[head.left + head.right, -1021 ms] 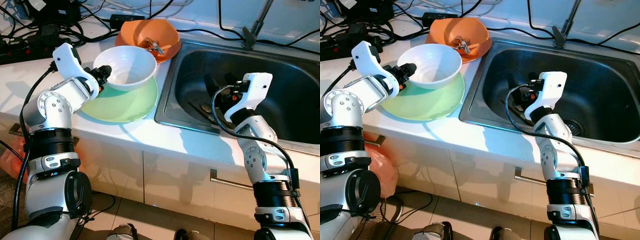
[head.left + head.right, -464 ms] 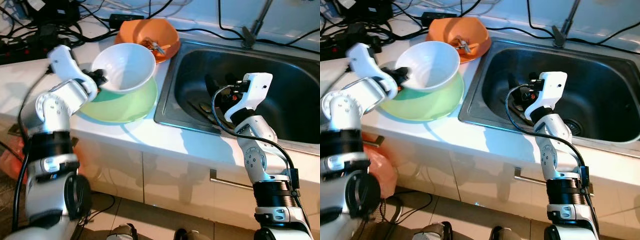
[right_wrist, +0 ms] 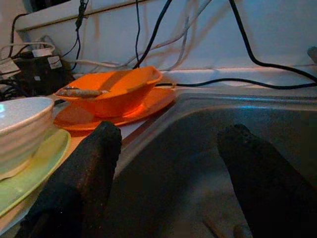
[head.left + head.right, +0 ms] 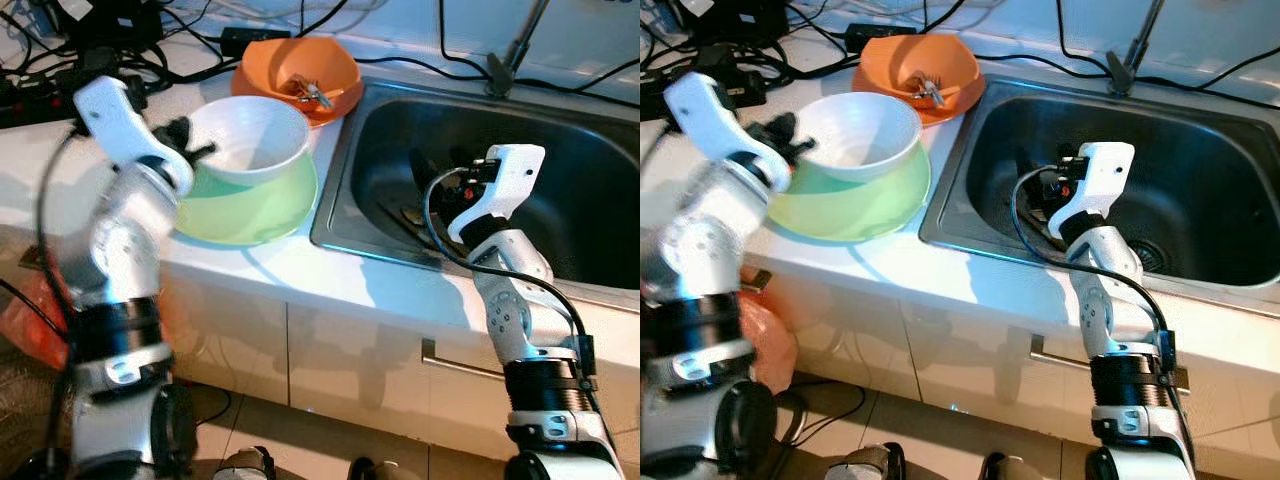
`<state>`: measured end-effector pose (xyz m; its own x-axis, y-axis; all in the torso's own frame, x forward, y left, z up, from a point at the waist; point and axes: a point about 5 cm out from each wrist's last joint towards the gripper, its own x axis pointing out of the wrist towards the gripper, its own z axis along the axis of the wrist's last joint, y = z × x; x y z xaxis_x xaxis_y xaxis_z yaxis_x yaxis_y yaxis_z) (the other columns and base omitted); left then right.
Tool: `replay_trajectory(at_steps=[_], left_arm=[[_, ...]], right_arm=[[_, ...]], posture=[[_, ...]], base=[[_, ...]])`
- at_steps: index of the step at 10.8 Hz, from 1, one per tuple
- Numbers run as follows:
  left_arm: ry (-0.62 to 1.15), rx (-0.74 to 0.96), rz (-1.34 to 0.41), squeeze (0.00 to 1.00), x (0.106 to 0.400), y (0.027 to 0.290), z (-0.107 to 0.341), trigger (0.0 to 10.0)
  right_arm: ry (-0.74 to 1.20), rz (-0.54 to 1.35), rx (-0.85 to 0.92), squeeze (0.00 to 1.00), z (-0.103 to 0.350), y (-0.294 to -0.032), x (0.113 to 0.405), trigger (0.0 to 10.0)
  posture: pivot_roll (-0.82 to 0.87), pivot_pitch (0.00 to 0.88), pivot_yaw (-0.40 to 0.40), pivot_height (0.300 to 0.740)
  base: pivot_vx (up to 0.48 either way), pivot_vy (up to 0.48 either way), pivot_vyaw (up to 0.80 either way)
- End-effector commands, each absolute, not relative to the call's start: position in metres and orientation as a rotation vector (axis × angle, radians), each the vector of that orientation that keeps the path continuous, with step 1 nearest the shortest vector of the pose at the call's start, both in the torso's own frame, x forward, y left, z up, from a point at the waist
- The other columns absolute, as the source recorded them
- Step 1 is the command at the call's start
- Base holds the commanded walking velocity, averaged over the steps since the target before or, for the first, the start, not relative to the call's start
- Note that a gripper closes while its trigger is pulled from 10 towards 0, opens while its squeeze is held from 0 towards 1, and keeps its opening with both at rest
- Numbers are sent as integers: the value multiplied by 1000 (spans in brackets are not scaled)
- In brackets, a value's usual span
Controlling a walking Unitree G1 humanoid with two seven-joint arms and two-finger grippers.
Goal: Kitchen organization
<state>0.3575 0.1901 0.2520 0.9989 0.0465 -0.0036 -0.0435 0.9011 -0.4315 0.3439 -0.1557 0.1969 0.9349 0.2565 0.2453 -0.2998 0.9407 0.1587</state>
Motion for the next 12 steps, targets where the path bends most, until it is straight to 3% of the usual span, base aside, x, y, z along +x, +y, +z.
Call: replay_trajectory(at_steps=[1, 2, 3, 4, 5, 12], left_arm=[[23, -419, 52, 0, 356, 189, 246, 0], [53, -389, 72, 0, 357, 190, 242, 0], [60, -400, 86, 0, 358, 193, 243, 4314], [22, -396, 104, 122, 360, 199, 250, 10000], [-3, -395, 126, 1000, 361, 204, 255, 10000], [-103, -486, 85, 1000, 364, 209, 282, 10000]], right_arm=[[-234, 260, 203, 0, 200, -161, 346, 10000], [-229, 240, 192, 0, 199, -164, 346, 10000], [-223, 252, 211, 0, 198, -162, 346, 10000], [-223, 259, 219, 0, 198, -160, 345, 10000], [-224, 261, 217, 0, 198, -160, 345, 10000], [-225, 256, 221, 0, 198, -162, 344, 10000]], posture=[[104, 117, -26, 740], [105, 118, -22, 740], [106, 119, -21, 740], [106, 118, -17, 740], [108, 118, -17, 740], [106, 120, -15, 740]], base=[[0, 0, 0], [0, 0, 0], [0, 0, 0], [0, 0, 0], [0, 0, 0], [0, 0, 0]])
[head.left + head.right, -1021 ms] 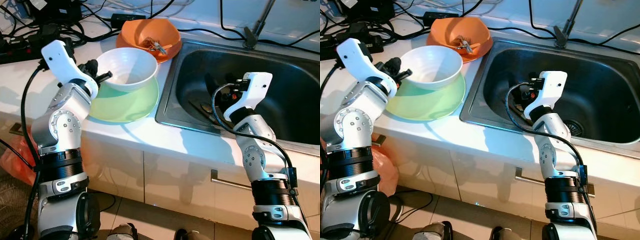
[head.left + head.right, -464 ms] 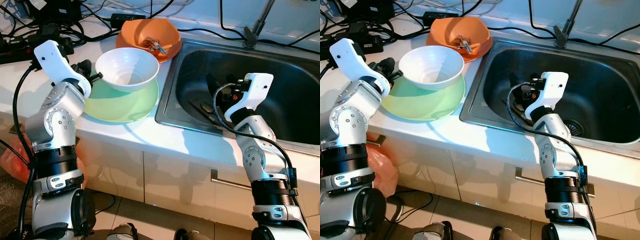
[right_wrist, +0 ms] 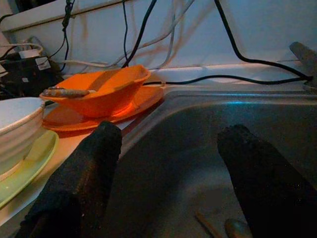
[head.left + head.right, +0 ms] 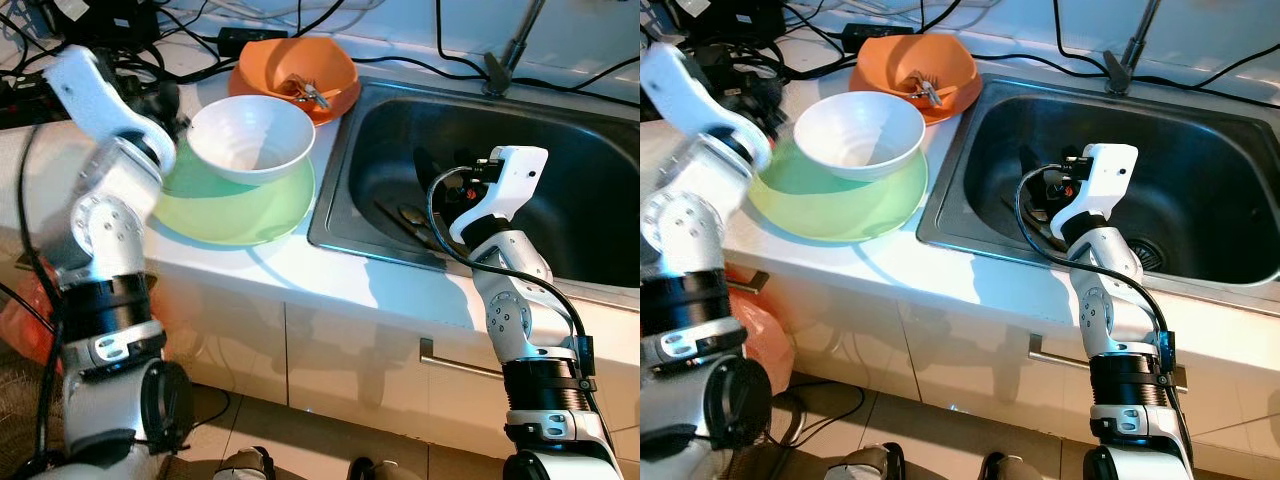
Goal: Kitchen organization
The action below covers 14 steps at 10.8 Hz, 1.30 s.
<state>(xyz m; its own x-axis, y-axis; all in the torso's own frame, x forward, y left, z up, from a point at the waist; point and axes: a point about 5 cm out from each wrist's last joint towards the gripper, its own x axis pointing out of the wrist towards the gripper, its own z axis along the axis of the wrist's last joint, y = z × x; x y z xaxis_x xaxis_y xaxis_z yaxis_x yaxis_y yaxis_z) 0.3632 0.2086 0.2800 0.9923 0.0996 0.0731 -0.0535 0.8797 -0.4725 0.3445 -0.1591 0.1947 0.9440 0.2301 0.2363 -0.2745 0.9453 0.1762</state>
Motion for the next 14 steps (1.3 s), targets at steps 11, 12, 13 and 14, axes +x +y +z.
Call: replay_trajectory(at_steps=[11, 12, 13, 14], left_arm=[[337, -706, 19, 0, 372, 202, 234, 0], [339, -713, 20, 0, 373, 202, 236, 0], [344, -721, 22, 0, 373, 202, 237, 0], [353, -731, 23, 0, 373, 202, 237, 0]], right_arm=[[-221, 257, 209, 0, 195, -161, 341, 10000], [-221, 257, 207, 0, 195, -160, 341, 10000], [-220, 257, 206, 0, 195, -160, 341, 10000], [-222, 257, 203, 0, 195, -160, 341, 10000]], posture=[[107, 126, -1, 740], [108, 126, 0, 740], [108, 126, -1, 740], [108, 127, -1, 740]], base=[[0, 0, 0], [0, 0, 0], [0, 0, 0], [0, 0, 0]])
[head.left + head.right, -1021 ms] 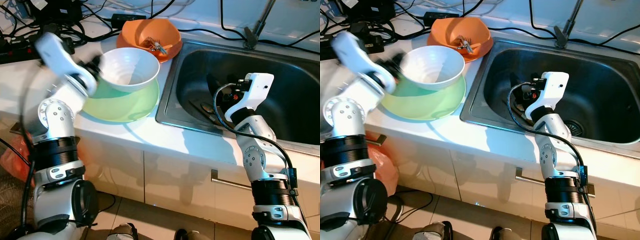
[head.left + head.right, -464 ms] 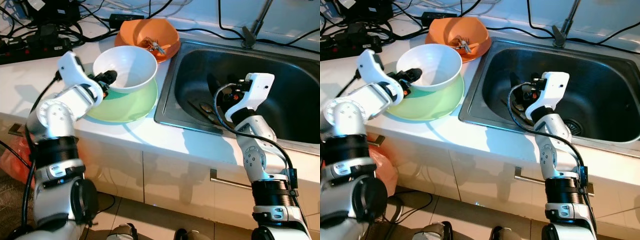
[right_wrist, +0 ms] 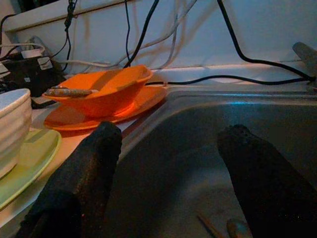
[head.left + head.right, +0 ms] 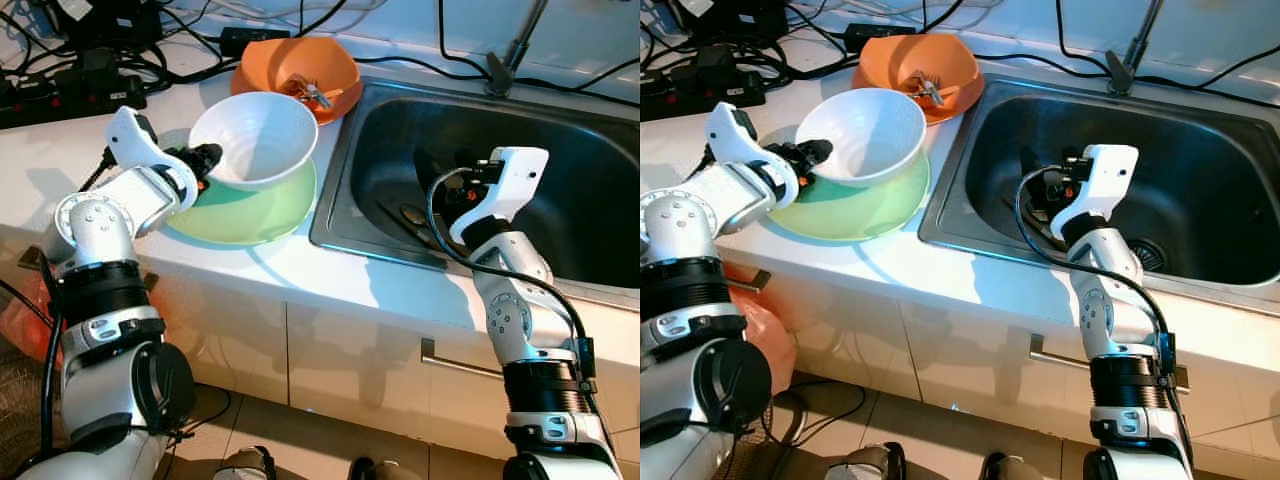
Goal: Kitchen organization
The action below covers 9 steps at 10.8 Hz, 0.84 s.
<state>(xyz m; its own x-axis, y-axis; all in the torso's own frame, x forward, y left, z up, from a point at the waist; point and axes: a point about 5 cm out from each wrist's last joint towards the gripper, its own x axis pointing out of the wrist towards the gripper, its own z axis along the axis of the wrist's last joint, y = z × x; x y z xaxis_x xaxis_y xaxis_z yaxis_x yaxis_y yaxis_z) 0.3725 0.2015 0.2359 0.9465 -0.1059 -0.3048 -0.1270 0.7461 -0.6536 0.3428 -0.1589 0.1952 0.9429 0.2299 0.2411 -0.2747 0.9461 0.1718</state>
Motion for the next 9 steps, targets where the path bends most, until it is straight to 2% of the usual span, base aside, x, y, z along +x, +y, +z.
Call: replay_trajectory(at_steps=[1, 6, 9], left_arm=[[357, -736, 22, 0, 373, 202, 236, 0], [367, -735, 38, 0, 372, 204, 233, 0], [289, -714, 84, 0, 370, 209, 234, 0]], right_arm=[[-222, 256, 201, 0, 195, -160, 341, 10000], [-216, 253, 201, 0, 193, -160, 340, 10000], [-211, 252, 198, 0, 193, -160, 340, 10000]], posture=[[108, 128, 0, 740], [109, 131, 0, 740], [107, 132, -4, 740]], base=[[0, 0, 0], [0, 0, 0], [0, 0, 0]])
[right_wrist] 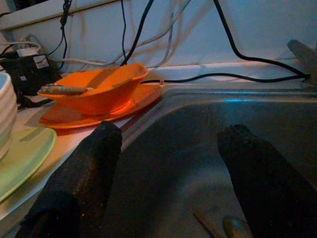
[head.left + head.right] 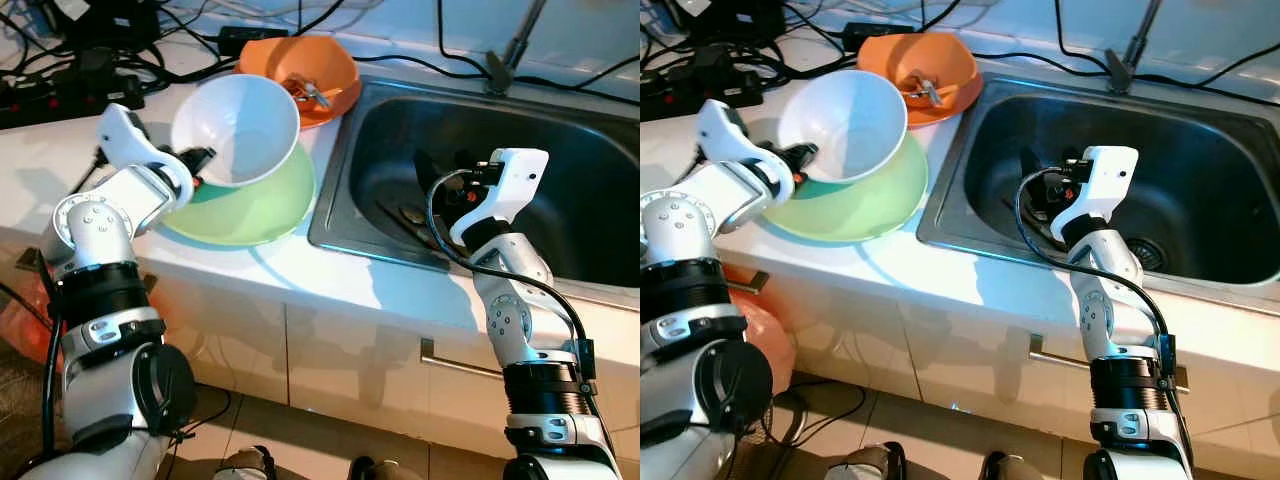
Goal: Kitchen organization
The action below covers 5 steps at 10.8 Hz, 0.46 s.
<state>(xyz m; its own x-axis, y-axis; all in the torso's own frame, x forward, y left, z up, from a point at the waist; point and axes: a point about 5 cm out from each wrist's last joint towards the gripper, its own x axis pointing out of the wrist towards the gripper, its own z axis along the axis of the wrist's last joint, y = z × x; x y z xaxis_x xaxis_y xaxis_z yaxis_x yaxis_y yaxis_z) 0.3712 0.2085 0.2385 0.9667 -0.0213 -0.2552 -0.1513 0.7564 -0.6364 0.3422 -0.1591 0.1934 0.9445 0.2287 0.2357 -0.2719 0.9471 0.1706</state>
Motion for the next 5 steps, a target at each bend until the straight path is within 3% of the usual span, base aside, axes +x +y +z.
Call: replay_trajectory(at_steps=[1, 5], left_arm=[[248, -660, 110, 0, 369, 213, 233, 0], [25, -514, 137, 0, 362, 211, 231, 0]], right_arm=[[-211, 253, 197, 0, 193, -160, 341, 10000], [-201, 273, 205, 0, 194, -157, 341, 10000]], posture=[[107, 131, -9, 740], [101, 129, -17, 740]], base=[[0, 0, 0], [0, 0, 0]])
